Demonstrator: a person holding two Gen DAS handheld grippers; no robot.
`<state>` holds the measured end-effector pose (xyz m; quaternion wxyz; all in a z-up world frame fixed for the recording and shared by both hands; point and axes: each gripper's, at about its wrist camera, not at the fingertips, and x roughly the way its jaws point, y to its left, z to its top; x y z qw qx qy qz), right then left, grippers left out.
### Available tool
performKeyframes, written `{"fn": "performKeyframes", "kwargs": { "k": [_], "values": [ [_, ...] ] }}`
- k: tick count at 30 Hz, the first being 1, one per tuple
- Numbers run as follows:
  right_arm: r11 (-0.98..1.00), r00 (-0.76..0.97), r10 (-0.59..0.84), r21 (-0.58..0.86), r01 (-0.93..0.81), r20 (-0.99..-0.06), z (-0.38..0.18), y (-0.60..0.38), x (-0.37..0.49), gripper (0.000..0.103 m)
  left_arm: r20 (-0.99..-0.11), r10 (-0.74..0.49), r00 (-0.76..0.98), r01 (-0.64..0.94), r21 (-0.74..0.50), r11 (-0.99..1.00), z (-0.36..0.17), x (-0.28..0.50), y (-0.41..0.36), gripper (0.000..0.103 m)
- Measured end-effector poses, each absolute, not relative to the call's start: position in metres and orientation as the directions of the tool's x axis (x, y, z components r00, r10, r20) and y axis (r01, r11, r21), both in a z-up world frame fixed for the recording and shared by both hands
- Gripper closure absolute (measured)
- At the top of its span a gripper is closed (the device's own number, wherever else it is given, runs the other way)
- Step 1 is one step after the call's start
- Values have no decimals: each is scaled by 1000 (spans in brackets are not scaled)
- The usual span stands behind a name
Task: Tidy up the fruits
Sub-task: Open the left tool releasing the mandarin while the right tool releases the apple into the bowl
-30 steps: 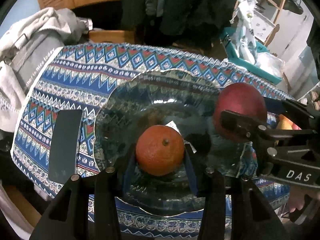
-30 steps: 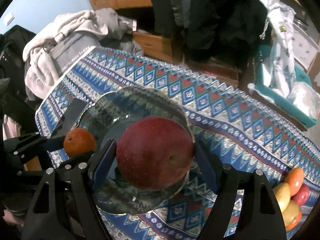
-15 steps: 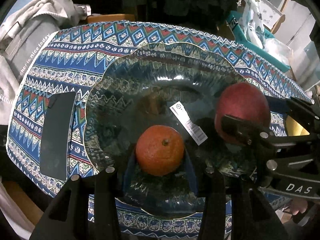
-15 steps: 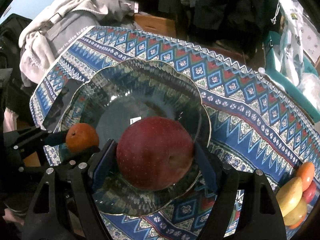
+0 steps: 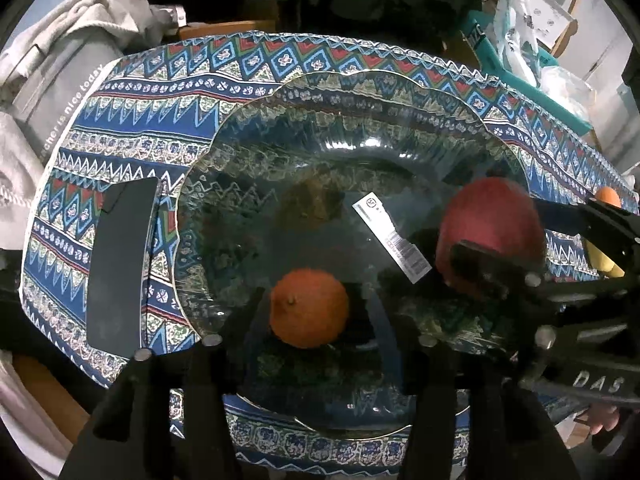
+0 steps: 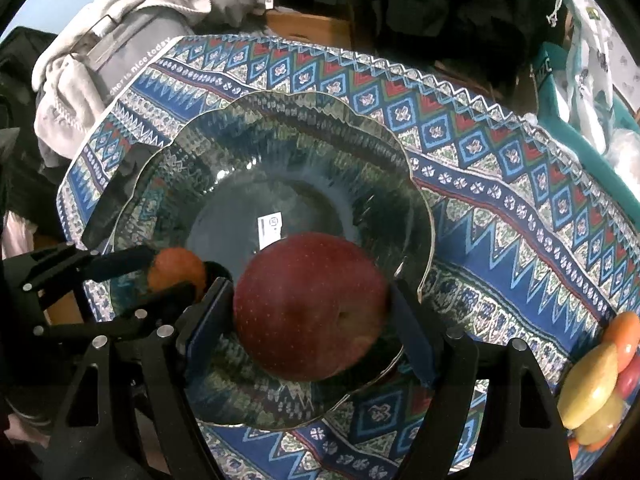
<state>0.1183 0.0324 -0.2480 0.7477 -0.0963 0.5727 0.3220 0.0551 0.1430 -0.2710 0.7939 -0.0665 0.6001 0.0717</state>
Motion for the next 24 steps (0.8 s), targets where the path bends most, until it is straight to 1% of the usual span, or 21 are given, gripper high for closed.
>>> {"fn": "performKeyframes", "kwargs": {
  "k": [2,4,9,11,17,22,24],
  "values": [
    [777,151,400,247,-579,-904,-242,29,120,27,-963,26,268,-196,-28,980,-270,55,144,45],
    [774,152,439,287,-564,-886,-234,25,123,27,-965,22,263,-196,-31,980,-270,55,144,45],
    [781,190,455,288,-554,-870,-212,21,126,27,-963,14,268,-195,-40,980,-263,53,141,44],
    [785,202,459,289,-548,-865,-205,19,126,27,-960,11,280,-194,-46,980,-257,53,140,41],
    [807,273,417,214,-551,-867,-186,8,121,27,-946,20,325,-182,-41,982,-236,53,132,33],
    [828,325,381,163,-536,-865,-174,-8,117,27,-934,24,356,-164,-38,986,-220,52,125,32],
    [836,343,371,150,-528,-863,-169,-15,116,27,-932,28,362,-158,-32,987,-216,52,121,30]
  ]
}}
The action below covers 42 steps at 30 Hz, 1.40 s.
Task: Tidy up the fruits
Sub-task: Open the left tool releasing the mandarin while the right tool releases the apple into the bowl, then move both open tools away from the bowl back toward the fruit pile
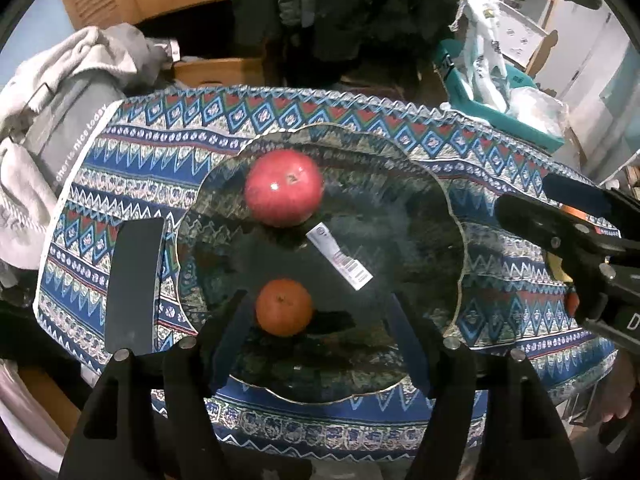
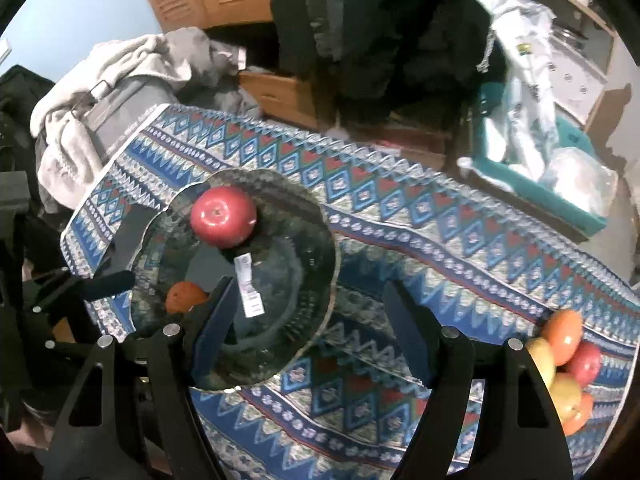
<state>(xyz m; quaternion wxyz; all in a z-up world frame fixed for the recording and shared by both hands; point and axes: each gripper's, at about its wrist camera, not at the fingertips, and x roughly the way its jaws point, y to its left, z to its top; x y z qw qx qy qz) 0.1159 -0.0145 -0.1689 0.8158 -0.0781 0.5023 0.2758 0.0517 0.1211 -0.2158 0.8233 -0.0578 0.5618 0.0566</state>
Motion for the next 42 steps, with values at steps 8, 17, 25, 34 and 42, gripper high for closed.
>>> {"fn": "performKeyframes", "kwargs": {
  "k": [8,17,25,34,42],
  "values": [
    [859,407,358,125,-497,-840,-142,-43,108,27,-914,53,403,-111,9,994,-196,50,98,27],
    [897,474,346,137,-421,-810,-113,-87,99,22,-892,67,447,-68,41,997,-175,50,69,25],
    [927,536,304,114,-358,-788,-95,-132,94,18,-887,35,461,-21,28,999,-164,50,41,23],
    [951,602,249,76,-299,-759,-73,-180,85,16,-882,15,472,40,39,998,-156,48,8,23],
    [965,608,219,78,-250,-763,-76,-223,77,16,-882,3,471,83,48,995,-153,50,-23,23]
  ]
}}
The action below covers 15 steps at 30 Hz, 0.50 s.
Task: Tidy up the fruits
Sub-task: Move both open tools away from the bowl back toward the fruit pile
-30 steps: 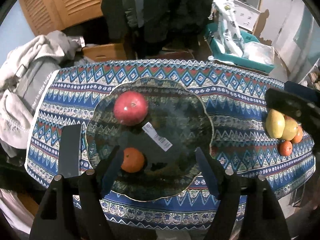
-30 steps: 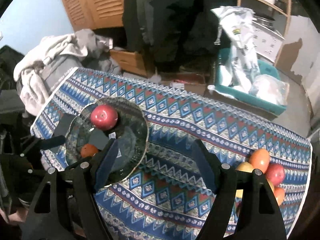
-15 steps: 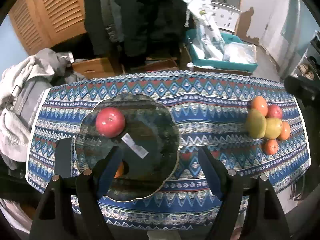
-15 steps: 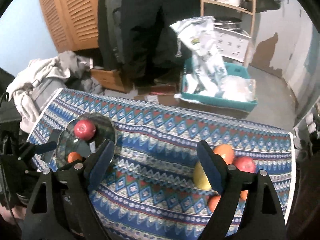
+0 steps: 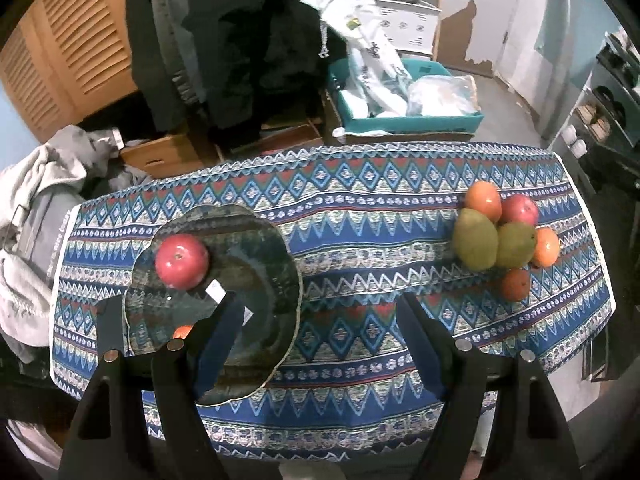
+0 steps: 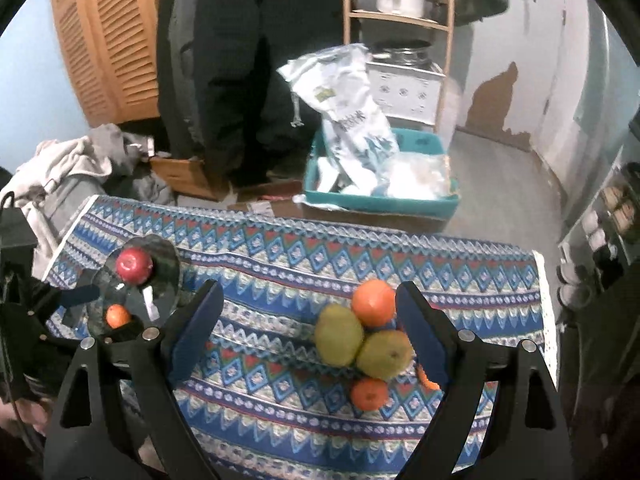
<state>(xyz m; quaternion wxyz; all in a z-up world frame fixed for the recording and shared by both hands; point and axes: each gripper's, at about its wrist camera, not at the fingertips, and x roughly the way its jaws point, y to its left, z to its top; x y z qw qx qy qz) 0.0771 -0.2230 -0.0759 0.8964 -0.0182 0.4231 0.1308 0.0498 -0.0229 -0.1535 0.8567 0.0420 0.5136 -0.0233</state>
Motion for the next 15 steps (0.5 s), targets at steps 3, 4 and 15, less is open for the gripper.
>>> {"fn": "performKeyframes", "kwargs": {
  "k": [3,4,15],
  "values": [
    [971,609,201,74,-227,-768,-80,-238,75,16,-882,1,470,101,54,993,-153,50,-33,23],
    [973,609,196,73,-220,-768,-80,-243,73,16,-883,0,469,107,57,993,-154,50,-37,23],
    [987,611,147,72,-145,-778,-94,-294,64,16,-895,-22,445,165,58,985,-158,54,-79,23]
  ]
}}
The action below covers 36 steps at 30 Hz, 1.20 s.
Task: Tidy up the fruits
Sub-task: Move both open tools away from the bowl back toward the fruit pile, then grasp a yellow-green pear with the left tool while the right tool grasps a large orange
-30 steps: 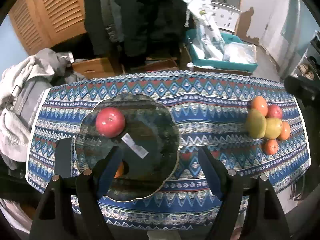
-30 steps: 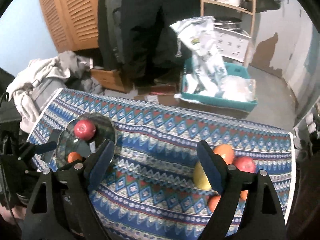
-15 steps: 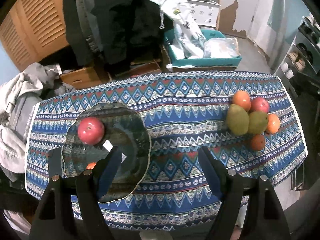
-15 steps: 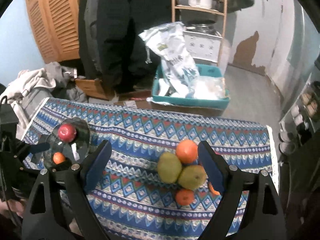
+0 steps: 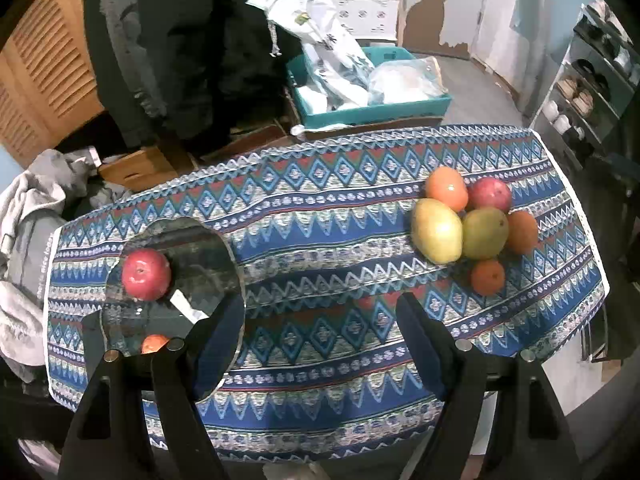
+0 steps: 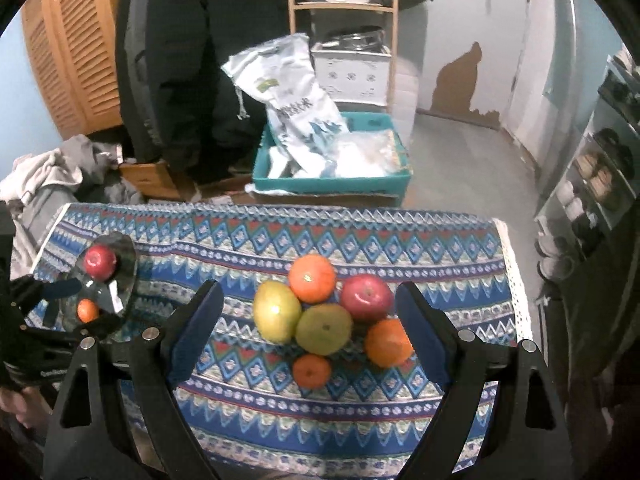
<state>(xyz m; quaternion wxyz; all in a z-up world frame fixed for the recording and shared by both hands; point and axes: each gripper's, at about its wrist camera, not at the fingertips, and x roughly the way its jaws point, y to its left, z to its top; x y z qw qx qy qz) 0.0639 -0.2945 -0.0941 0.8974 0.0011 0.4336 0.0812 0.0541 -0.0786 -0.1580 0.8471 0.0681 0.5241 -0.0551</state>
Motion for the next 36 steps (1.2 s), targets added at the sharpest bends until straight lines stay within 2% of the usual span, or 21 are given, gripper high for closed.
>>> {"fn": "performKeyframes", "kwargs": {
  "k": [19,29,36],
  "values": [
    [998,515,56,57,-13,-855,-155,-365,63,16,-914,-17,405,204,72,976,-180,79,-132,23],
    [1000,397,22,15,-21,-917,-210,-371,83,16,-930,-13,367,205,67,976,-214,101,-144,23],
    [999,321,48,47,-11,-946,-255,-374,101,16,-946,-35,323,209,35,977,-236,115,-150,23]
  ]
}}
